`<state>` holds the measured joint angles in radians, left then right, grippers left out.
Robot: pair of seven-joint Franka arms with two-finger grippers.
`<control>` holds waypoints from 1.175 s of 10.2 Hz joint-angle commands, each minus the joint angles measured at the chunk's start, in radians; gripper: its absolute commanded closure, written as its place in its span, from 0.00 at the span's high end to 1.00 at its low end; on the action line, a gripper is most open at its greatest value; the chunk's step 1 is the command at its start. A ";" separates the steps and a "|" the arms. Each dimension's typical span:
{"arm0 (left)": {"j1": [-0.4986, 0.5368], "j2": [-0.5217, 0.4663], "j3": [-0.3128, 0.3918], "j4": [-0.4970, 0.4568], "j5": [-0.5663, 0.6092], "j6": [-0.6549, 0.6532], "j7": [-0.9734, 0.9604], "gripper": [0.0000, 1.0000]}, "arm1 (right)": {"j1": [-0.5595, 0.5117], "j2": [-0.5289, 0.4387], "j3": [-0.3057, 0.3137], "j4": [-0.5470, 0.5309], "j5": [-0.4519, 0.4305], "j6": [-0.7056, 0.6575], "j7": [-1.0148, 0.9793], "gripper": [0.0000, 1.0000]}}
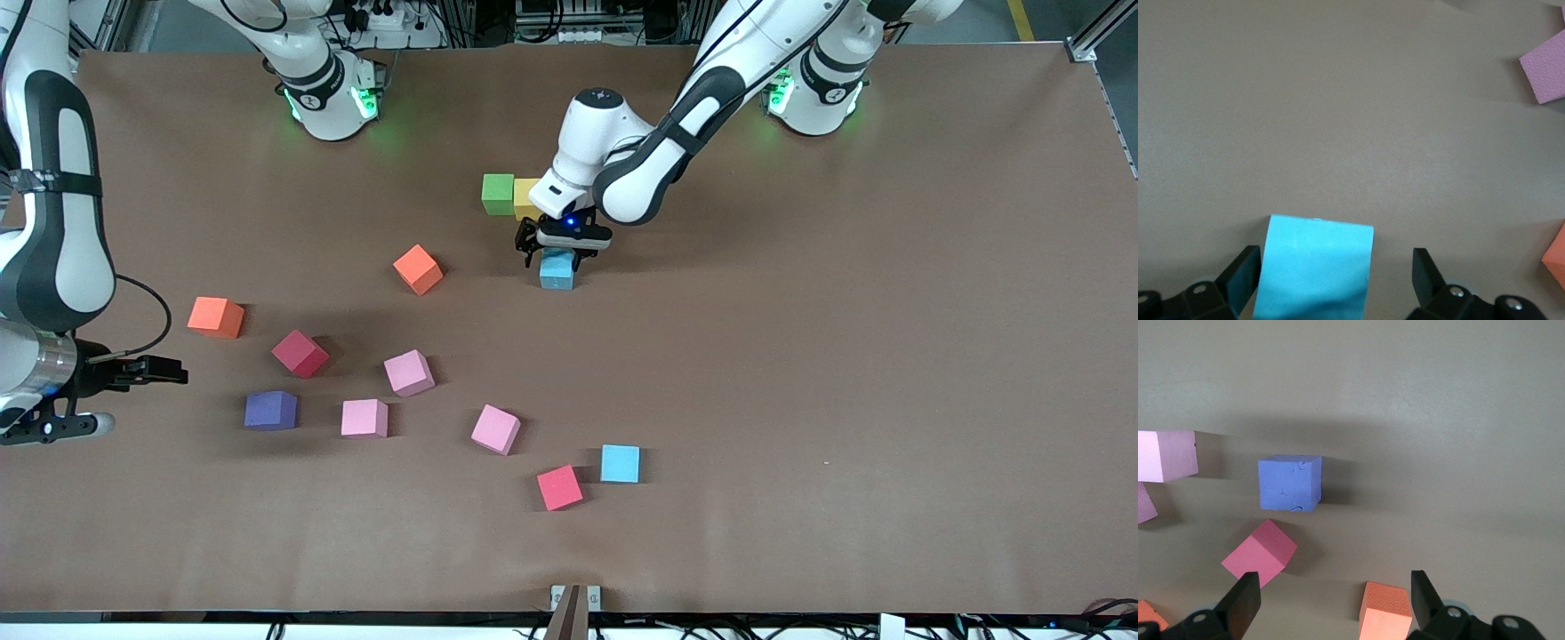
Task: Form number 2 with 11 blocks
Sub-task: 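Set the cyan cube down against the yellow cube with the left gripper, then open the left gripper off the cyan cube while the right gripper reaches out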
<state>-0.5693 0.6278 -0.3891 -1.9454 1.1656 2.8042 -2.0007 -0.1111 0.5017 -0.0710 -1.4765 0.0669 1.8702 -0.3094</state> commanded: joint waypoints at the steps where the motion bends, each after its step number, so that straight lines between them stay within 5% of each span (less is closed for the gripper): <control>1: 0.014 -0.020 -0.002 -0.024 0.029 0.011 -0.003 1.00 | -0.013 0.000 0.010 0.007 0.019 -0.002 -0.019 1.00; 6: 0.089 -0.103 -0.008 -0.113 0.031 0.090 0.094 1.00 | -0.013 0.000 0.010 0.005 0.019 -0.002 -0.019 1.00; 12: 0.216 -0.148 -0.014 -0.052 0.028 0.153 0.205 1.00 | 0.011 -0.002 0.014 0.008 0.017 -0.003 -0.002 1.00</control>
<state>-0.3947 0.5012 -0.3927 -2.0120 1.1676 2.9419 -1.8347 -0.1074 0.5017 -0.0669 -1.4764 0.0678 1.8702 -0.3095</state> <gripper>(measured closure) 0.000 0.000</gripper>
